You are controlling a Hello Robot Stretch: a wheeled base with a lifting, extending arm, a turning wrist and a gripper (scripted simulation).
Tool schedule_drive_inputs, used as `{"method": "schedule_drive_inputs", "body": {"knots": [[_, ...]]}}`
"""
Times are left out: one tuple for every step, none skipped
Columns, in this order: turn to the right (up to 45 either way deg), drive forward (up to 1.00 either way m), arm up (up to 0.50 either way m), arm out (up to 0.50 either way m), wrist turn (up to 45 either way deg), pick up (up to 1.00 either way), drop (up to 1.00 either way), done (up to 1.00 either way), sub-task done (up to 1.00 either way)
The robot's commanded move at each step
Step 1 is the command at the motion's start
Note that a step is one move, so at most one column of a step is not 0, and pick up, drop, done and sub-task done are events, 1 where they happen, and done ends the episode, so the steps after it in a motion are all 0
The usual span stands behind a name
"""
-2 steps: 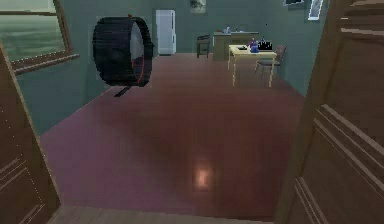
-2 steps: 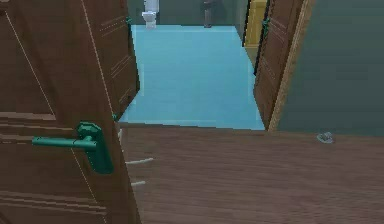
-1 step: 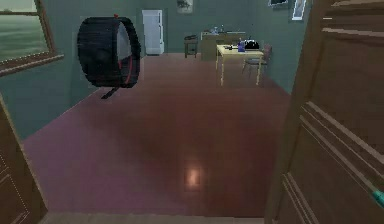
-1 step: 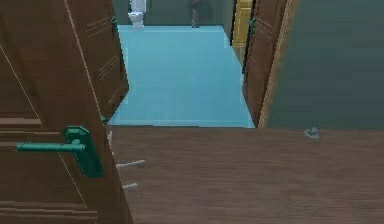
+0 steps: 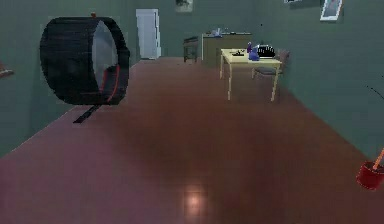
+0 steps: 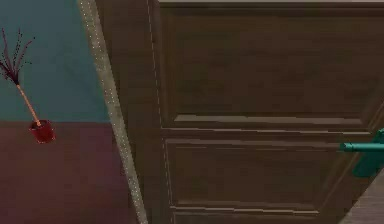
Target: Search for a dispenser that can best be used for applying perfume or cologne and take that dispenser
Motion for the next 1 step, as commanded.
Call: {"method": "schedule_drive_inputs", "body": {"knots": [[0.0,1.00,0.00,0.00,0.0,0.00,0.00,0.00,0.00]]}}
